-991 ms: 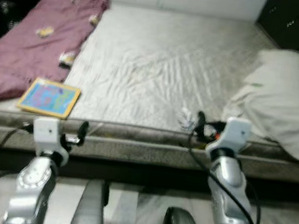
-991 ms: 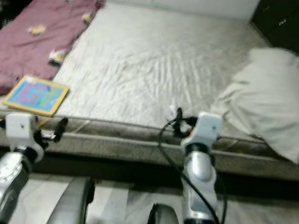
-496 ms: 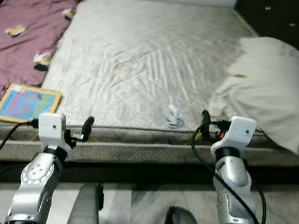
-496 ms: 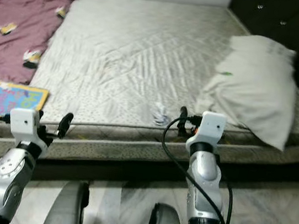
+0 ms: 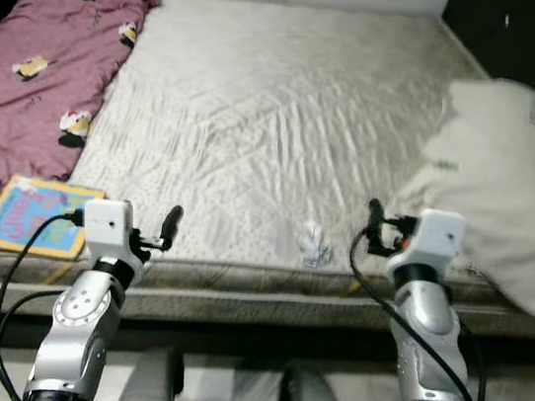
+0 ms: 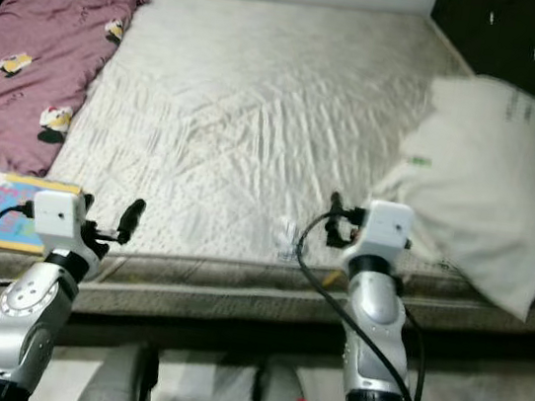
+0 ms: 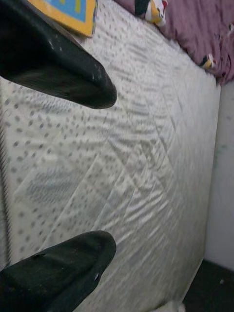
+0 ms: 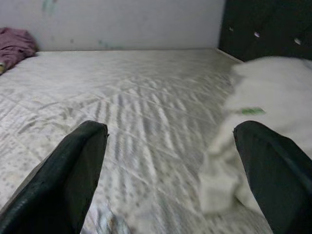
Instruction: Clean up the room
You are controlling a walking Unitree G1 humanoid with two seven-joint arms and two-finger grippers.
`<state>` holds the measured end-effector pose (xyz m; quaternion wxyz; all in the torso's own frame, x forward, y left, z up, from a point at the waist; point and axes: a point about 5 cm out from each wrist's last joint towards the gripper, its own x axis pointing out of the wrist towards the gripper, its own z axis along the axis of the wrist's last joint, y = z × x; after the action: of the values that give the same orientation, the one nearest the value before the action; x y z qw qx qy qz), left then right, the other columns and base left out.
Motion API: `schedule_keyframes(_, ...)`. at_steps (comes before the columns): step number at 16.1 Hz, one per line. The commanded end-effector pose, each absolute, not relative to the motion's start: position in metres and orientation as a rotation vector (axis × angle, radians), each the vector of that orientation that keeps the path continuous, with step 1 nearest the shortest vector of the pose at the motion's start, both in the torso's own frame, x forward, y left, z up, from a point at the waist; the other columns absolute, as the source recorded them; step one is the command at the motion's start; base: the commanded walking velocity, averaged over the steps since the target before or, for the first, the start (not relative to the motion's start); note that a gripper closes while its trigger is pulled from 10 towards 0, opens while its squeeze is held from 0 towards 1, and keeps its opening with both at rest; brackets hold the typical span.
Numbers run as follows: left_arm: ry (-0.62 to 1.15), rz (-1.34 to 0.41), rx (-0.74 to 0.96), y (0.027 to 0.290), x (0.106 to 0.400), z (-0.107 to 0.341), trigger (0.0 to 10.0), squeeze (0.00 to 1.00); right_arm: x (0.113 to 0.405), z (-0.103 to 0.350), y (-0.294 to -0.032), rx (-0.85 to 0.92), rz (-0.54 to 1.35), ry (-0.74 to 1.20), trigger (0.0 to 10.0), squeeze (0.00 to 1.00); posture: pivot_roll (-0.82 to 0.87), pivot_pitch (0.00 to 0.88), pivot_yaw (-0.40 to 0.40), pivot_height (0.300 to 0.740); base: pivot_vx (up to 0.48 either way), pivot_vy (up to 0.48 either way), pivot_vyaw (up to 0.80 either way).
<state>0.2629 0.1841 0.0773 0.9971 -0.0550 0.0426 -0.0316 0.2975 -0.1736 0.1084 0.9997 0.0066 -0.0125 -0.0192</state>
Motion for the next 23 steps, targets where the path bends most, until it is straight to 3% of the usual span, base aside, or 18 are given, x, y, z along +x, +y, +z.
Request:
schedule_keyframes(1, 0.092, -0.026, -0.091, 0.198, 0.260, 0.078, 10.0, 0.00, 0.302, 0.115, -0.159, 0.030, 0.008, -0.047, 10.0, 0.00, -0.01, 0.019, 0.004, 0.594, 0.345, 0.000, 0.00)
schedule_keyframes(6, 0.112, 0.051, -0.060, 0.206, 0.257, 0.075, 10.0, 0.00, 0.303, 0.110, -0.155, 0.035, 0.053, -0.016, 10.0, 0.00, 0.00, 0.016, 0.001, 0.594, 0.052, 0.000, 0.00)
schedule_keyframes(9, 0.110, 0.096, -0.024, 0.221, 0.246, 0.076, 10.0, 0.00, 0.307, 0.103, -0.145, 0.042, 0.141, 0.033, 10.0, 0.00, 0.03, 0.043, -0.009, 0.594, 0.000, 0.000, 0.00)
schedule_keyframes(18, 0.141, 0.094, 0.011, 0.226, 0.204, 0.082, 10.0, 0.00, 0.312, 0.076, -0.101, 0.011, 0.377, 0.132, 10.0, 0.00, 0.10, 0.166, -0.015, 0.594, 0.000, 0.000, 0.00)
schedule_keyframes(23, 0.166, 0.099, 0.014, 0.228, 0.196, 0.084, 10.0, 0.00, 0.315, 0.074, -0.091, 0.010, 0.418, 0.111, 10.0, 0.00, 0.10, 0.192, -0.017, 0.539, 0.000, 0.000, 0.00)
